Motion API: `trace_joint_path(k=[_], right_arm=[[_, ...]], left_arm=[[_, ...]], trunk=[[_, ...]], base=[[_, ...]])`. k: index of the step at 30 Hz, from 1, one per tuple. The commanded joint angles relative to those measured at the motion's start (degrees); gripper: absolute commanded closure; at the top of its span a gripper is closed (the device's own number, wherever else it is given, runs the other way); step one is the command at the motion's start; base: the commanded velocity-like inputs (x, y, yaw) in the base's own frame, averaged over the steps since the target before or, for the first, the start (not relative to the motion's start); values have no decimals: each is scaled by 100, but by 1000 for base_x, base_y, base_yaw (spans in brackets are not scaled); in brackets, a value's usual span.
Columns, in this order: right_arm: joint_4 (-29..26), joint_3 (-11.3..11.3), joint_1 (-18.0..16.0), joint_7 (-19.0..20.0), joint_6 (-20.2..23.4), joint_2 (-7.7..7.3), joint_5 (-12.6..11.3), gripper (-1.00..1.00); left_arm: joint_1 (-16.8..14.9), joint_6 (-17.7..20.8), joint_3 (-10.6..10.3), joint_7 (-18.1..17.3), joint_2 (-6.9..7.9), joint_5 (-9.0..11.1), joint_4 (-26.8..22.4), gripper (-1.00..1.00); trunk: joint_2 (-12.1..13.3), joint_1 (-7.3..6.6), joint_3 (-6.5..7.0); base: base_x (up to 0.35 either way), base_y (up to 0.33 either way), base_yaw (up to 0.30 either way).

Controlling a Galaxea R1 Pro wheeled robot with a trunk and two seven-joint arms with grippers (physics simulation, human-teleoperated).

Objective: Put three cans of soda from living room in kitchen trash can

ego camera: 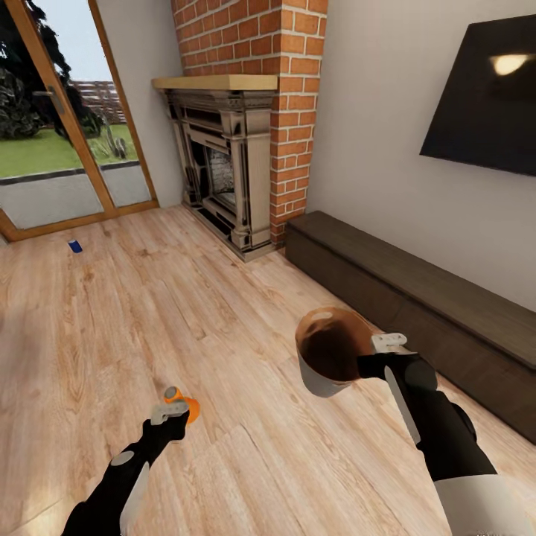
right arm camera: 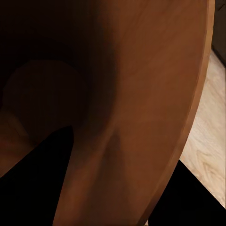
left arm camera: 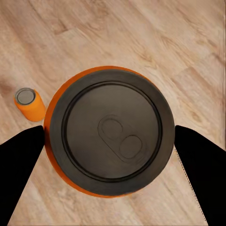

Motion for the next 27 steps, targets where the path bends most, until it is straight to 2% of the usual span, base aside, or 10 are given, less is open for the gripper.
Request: trace_joint_path(k=[1, 3, 7, 11, 17, 19, 23, 27], right_arm=[[18, -1, -3, 10, -3, 0, -20, 100], [228, -1, -2, 5, -13, -1, -15, 100], [529, -1, -2, 1, -117, 1, -7, 100], [990, -1, -2, -12, -482, 7, 3, 100], [1253, -1, -2, -21, -603, 8, 5, 100], [1315, -1, -2, -28, -626, 8, 5, 100], [1442, 5, -2, -30, -643, 14, 7, 100], [1674, 30, -2, -33, -796, 23, 23, 100]], left_arm=[[2, 1, -7, -5, 0, -2, -19, 100], [1, 6, -29, -52, -1, 3, -66, 100], [1, 64, -31, -667, 5, 15, -166, 100], [6, 749, -10, -1895, 13, 29, -458, 100], [3, 1162, -2, -2588, 16, 31, -806, 100], [1, 1545, -1, -2939, 16, 33, -1009, 100], [1, 1945, 0, -3606, 17, 32, -1266, 100], [4, 2144, 0, -3908, 17, 36, -1462, 100]], trunk=[[0, 0, 1], [0, 0, 1], [0, 0, 1], [0, 0, 1], [0, 0, 1], [0, 0, 1], [0, 0, 1], [0, 0, 1]], base=[[0, 0, 0], [0, 0, 0], [0, 0, 0], [0, 0, 0], [0, 0, 0], [0, 0, 0], [0, 0, 0], [0, 0, 0]])
